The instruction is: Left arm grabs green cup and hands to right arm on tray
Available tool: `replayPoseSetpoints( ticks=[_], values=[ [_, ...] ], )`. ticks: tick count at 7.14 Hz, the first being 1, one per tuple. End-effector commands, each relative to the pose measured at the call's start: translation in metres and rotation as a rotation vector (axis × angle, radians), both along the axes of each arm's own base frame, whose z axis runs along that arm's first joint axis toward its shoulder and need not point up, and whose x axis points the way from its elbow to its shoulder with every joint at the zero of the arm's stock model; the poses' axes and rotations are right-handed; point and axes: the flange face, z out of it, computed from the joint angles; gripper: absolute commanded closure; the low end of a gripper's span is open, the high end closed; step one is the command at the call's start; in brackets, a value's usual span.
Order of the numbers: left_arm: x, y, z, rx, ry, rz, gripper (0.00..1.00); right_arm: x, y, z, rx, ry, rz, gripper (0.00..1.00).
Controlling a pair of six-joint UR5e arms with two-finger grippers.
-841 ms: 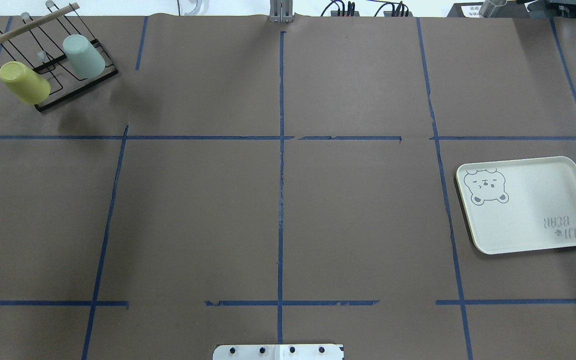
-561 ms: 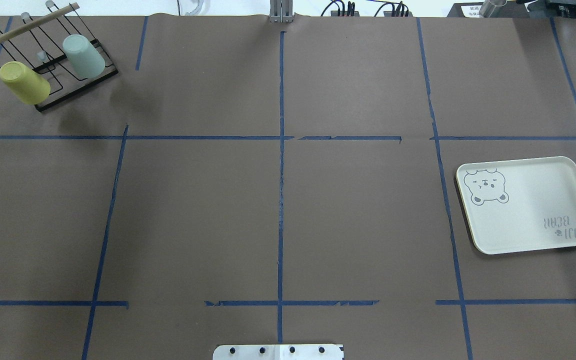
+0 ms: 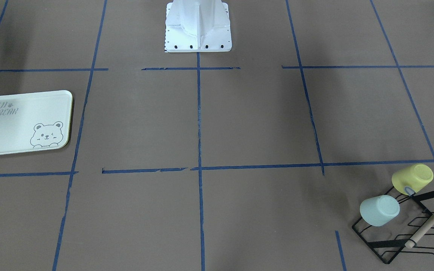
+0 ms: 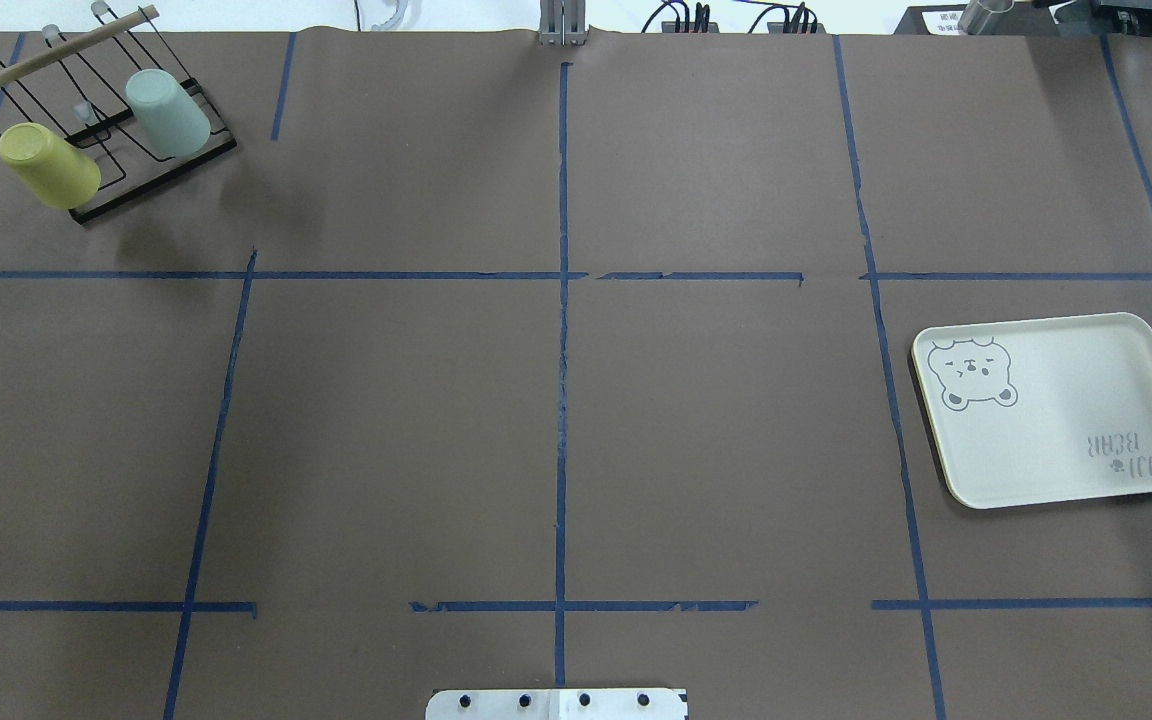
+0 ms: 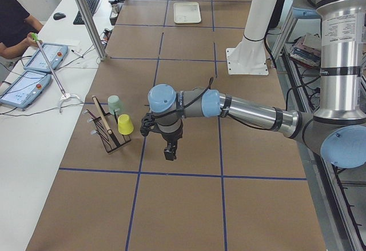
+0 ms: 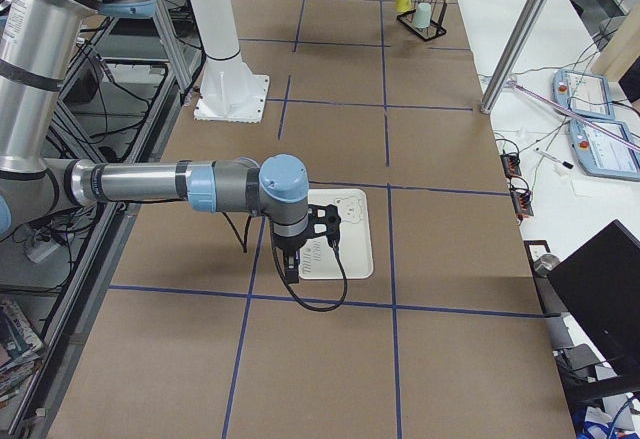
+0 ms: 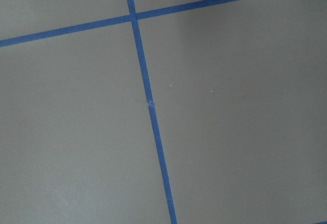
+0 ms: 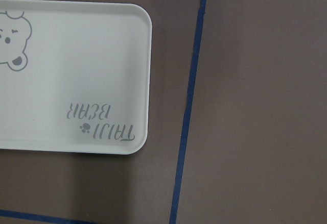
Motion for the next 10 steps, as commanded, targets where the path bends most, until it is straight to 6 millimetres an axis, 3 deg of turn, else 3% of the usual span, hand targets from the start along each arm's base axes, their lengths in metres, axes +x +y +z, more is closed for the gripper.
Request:
replayPoseSetpoints(
  ticks=[1, 8, 10],
  values=[
    [0.000, 0.000, 0.000, -0.003, 0.006, -0.003, 0.00, 0.000, -0.001, -0.001, 0.001, 0.000, 0.001, 0.00],
    [0.000, -0.002, -0.008, 0.062, 0.018, -0.001, 0.00, -0.001, -0.004, -0.008, 0.016, -0.019, 0.000, 0.00],
    [0.012, -0.011, -0.029, 0.056, 0.027, -0.032, 0.00, -0.003, -0.004, -0.009, 0.017, -0.034, -0.001, 0.00]
  ],
)
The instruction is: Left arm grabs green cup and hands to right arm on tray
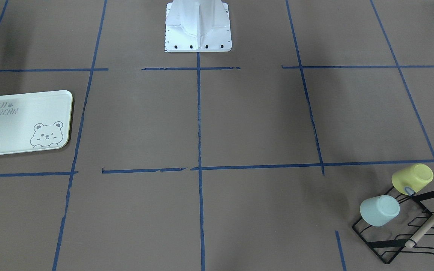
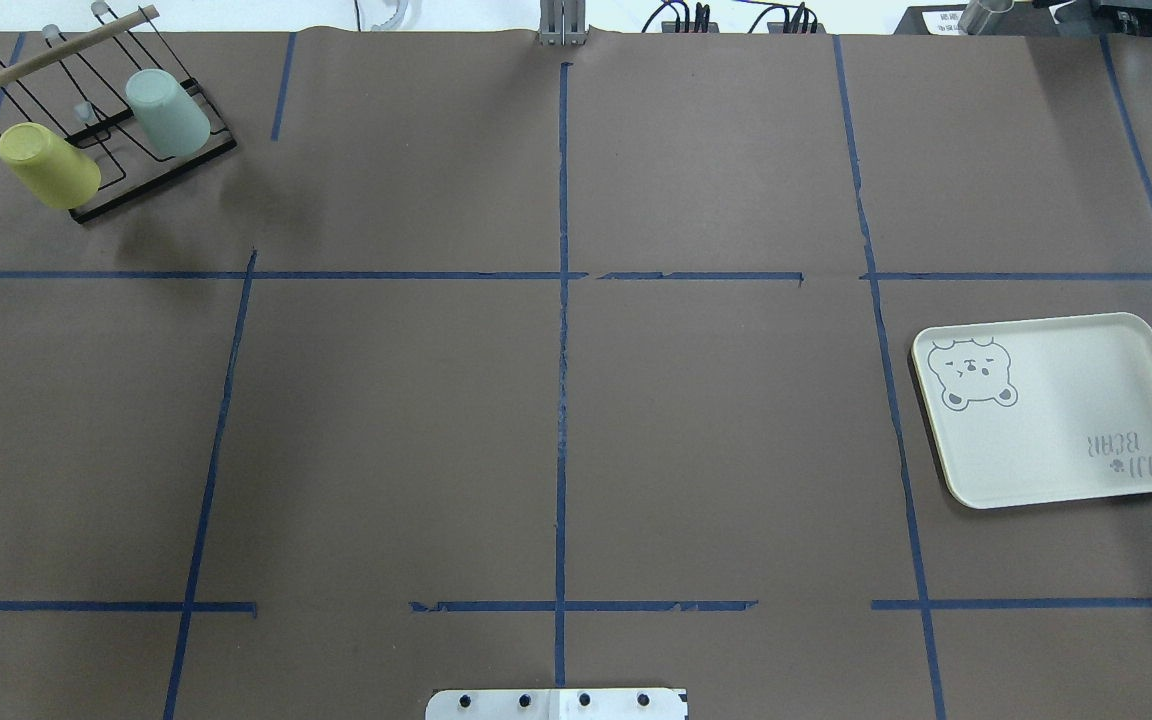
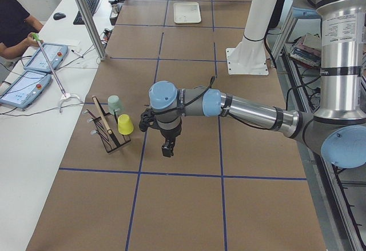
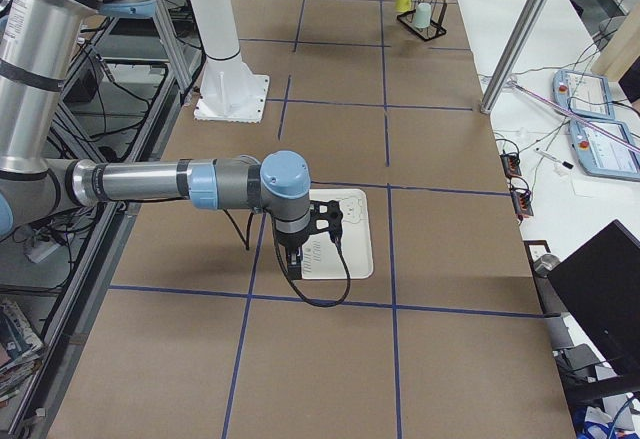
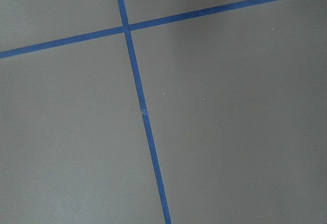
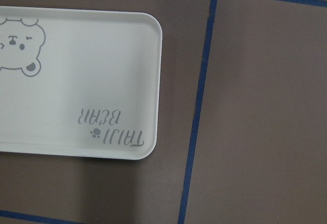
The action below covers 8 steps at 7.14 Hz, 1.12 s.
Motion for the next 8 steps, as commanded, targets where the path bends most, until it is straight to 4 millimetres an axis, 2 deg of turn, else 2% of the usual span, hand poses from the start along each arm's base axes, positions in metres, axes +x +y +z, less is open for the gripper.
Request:
replayPoseSetpoints(
  ticks=[1, 2, 3, 4, 5, 6, 7, 8],
  values=[
    [0.020, -0.030, -0.043, 0.012, 0.015, -0.062, 0.00, -0.001, 0.000, 0.000, -0.001, -0.013, -0.002, 0.00],
    [0.043, -0.052, -0.075, -0.038, 0.025, -0.134, 0.00, -0.002, 0.000, -0.001, 0.003, -0.015, -0.003, 0.00],
    [0.086, -0.087, -0.122, -0.098, 0.039, -0.198, 0.00, -0.002, -0.001, -0.001, 0.004, -0.015, -0.004, 0.00],
    [0.136, -0.103, -0.151, -0.144, 0.043, -0.202, 0.00, -0.002, -0.001, -0.002, 0.007, -0.016, -0.005, 0.00],
    [0.160, -0.140, -0.170, -0.188, 0.004, -0.274, 0.00, -0.002, -0.004, -0.003, 0.044, -0.021, -0.003, 0.00],
    [0.198, -0.168, -0.183, -0.181, -0.093, -0.333, 0.00, -0.002, -0.005, 0.000, 0.053, -0.021, -0.002, 0.00],
    [0.234, -0.190, -0.183, -0.154, -0.165, -0.385, 0.00, -0.002, -0.005, -0.001, 0.054, -0.023, -0.003, 0.00],
    [0.251, -0.229, -0.170, -0.149, -0.145, -0.446, 0.00, -0.002, -0.005, -0.001, 0.055, -0.023, -0.003, 0.00]
  ],
)
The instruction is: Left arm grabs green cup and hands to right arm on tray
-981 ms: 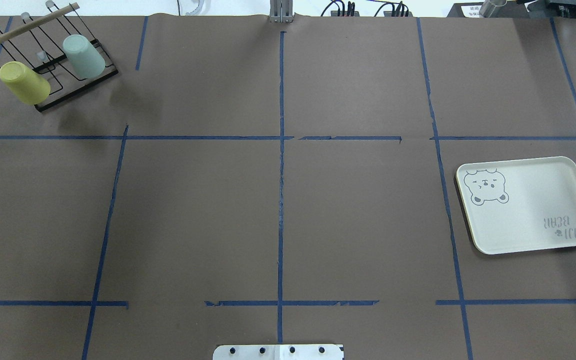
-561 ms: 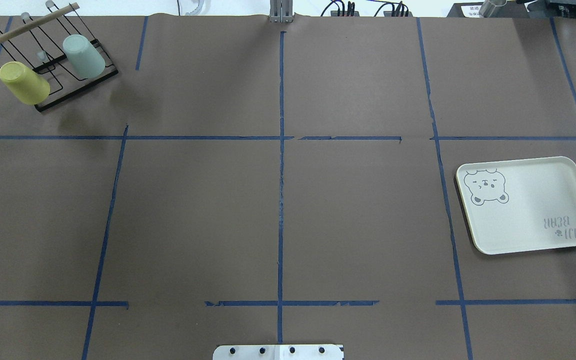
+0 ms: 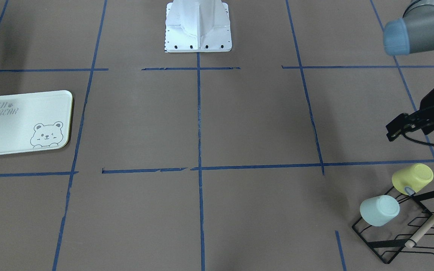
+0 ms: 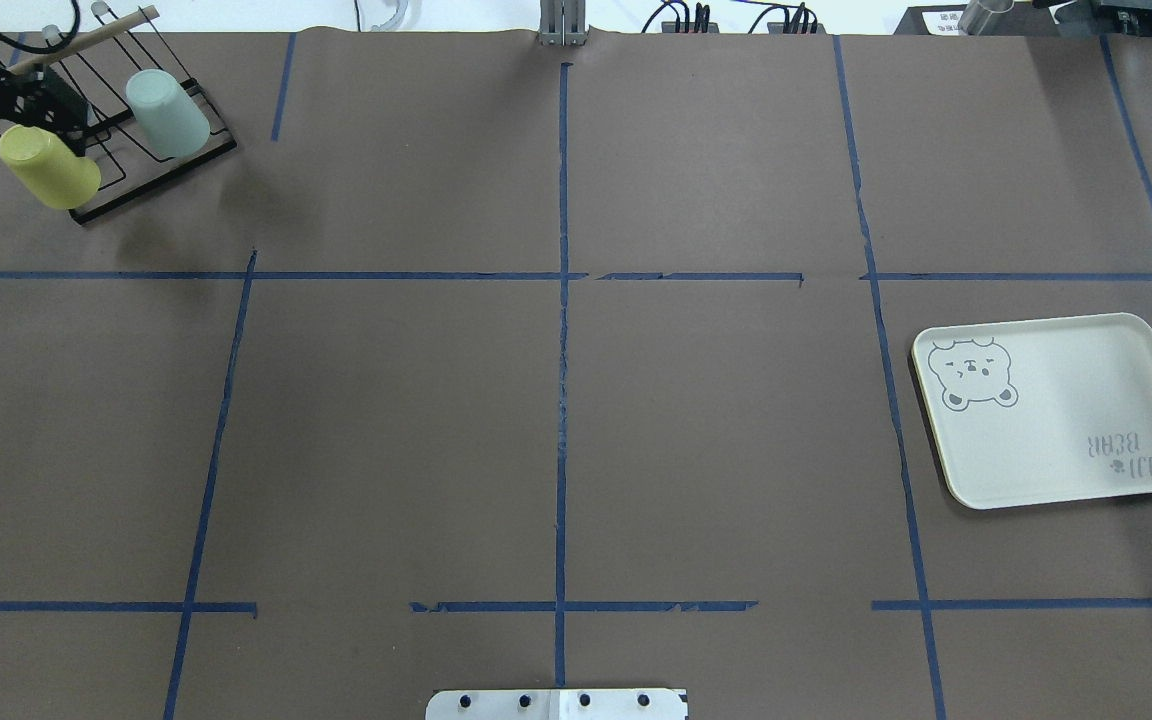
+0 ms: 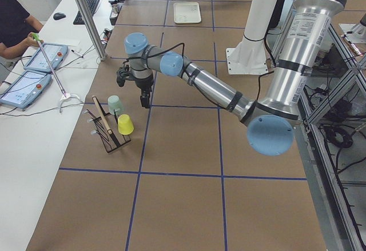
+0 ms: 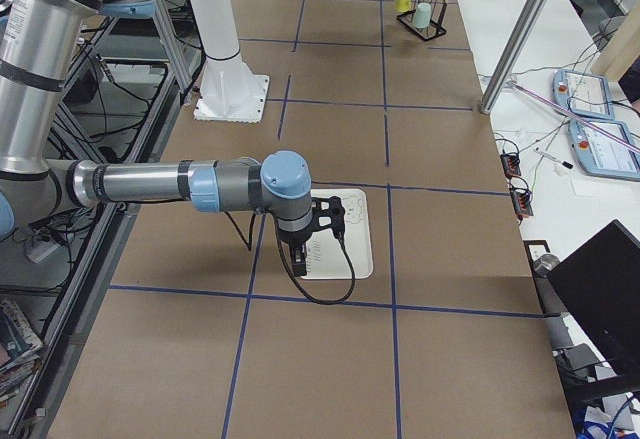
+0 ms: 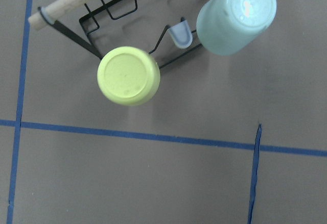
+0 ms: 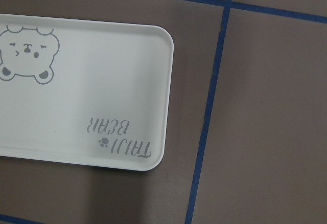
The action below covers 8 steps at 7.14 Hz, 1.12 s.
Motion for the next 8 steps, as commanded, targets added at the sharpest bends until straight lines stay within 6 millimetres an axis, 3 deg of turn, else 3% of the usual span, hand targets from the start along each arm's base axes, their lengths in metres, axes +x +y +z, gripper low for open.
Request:
replayPoseSetpoints(
  ticks=[1, 2, 4, 5, 8],
  values=[
    [0.047, -0.072, 0.021, 0.014, -0.005, -0.120, 0.00, 0.000, 0.000, 0.001, 0.005, 0.001, -0.001, 0.00],
    [0.053, -0.086, 0.025, 0.018, -0.002, -0.125, 0.00, 0.000, 0.000, 0.000, 0.008, 0.001, -0.001, 0.00],
    [0.053, -0.091, 0.020, 0.025, -0.018, -0.154, 0.00, 0.000, 0.000, 0.000, 0.011, -0.001, -0.002, 0.00],
    [0.057, -0.102, 0.010, 0.024, -0.021, -0.160, 0.00, 0.000, 0.000, 0.000, 0.011, -0.001, -0.002, 0.00],
    [0.068, -0.115, 0.029, 0.006, -0.028, -0.161, 0.00, -0.001, 0.001, 0.000, 0.009, -0.011, -0.005, 0.00]
  ],
)
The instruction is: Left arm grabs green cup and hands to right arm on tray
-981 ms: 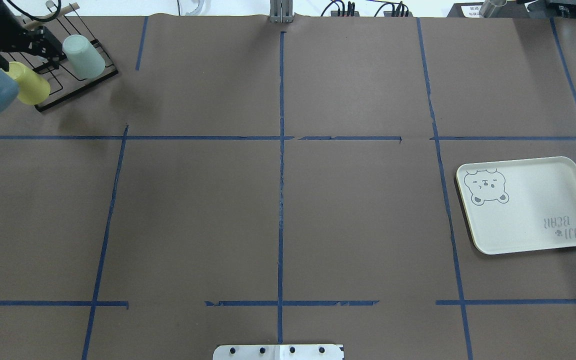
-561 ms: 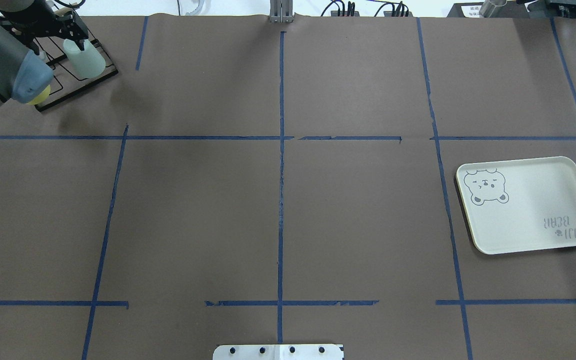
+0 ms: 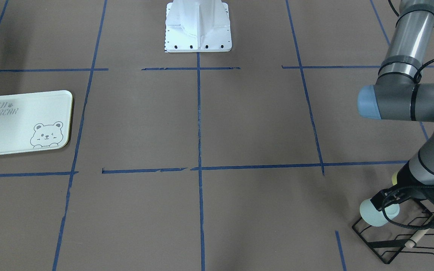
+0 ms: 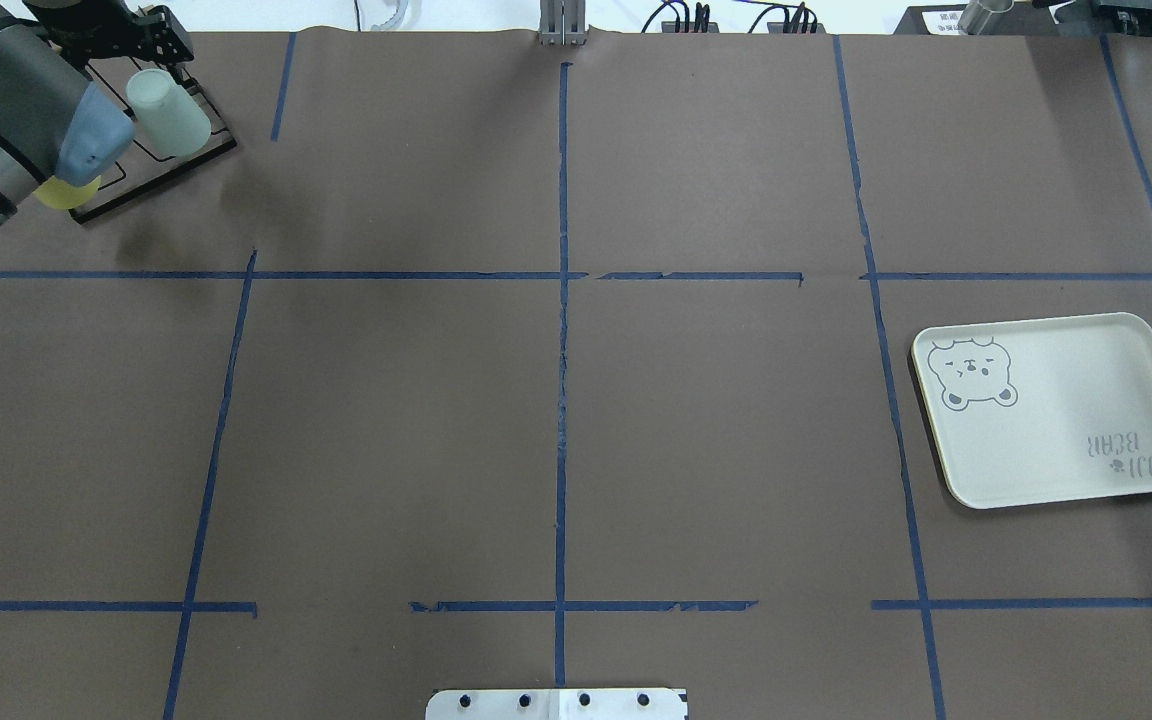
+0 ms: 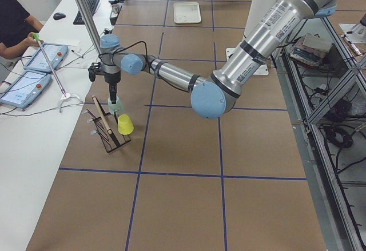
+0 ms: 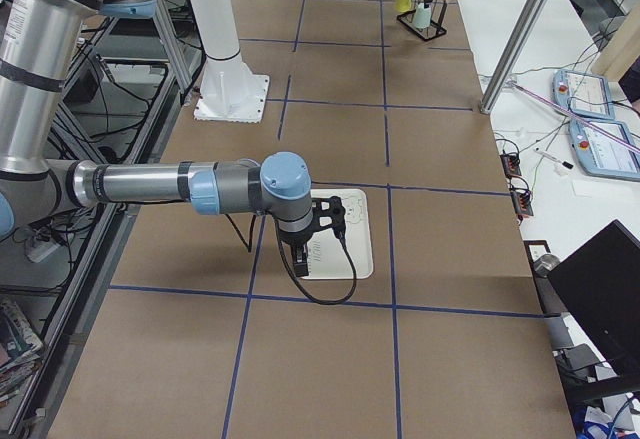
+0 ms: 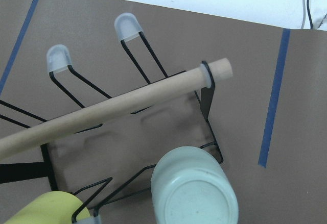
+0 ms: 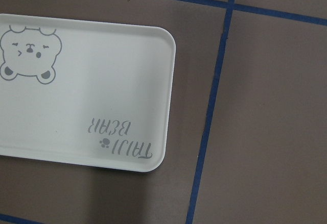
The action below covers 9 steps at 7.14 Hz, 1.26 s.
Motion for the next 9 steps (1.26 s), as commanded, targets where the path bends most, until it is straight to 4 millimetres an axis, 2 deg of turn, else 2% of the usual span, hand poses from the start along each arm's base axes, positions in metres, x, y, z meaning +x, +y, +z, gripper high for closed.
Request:
replayPoseSetpoints(
  ticks=[1, 2, 4, 7, 8, 9],
  values=[
    [0.005, -0.009, 0.013, 0.005, 0.001, 0.002, 0.00, 0.000, 0.001, 0.000, -0.002, -0.005, -0.001, 0.00],
    [0.013, -0.011, 0.010, 0.000, 0.000, 0.007, 0.00, 0.000, 0.000, 0.000, 0.000, -0.005, -0.001, 0.00],
    [0.017, -0.015, 0.018, 0.001, -0.001, 0.013, 0.00, 0.000, 0.000, 0.000, 0.000, -0.007, -0.002, 0.00],
    [0.036, -0.007, 0.027, 0.000, -0.002, 0.040, 0.02, -0.001, 0.000, -0.001, 0.003, -0.008, -0.002, 0.00],
    [0.036, -0.007, 0.027, 0.000, -0.003, 0.041, 0.08, -0.001, 0.000, -0.002, 0.004, -0.008, -0.002, 0.00],
    [0.035, -0.007, 0.026, 0.005, -0.003, 0.046, 0.48, -0.001, 0.000, -0.002, 0.004, -0.008, -0.002, 0.00]
  ],
)
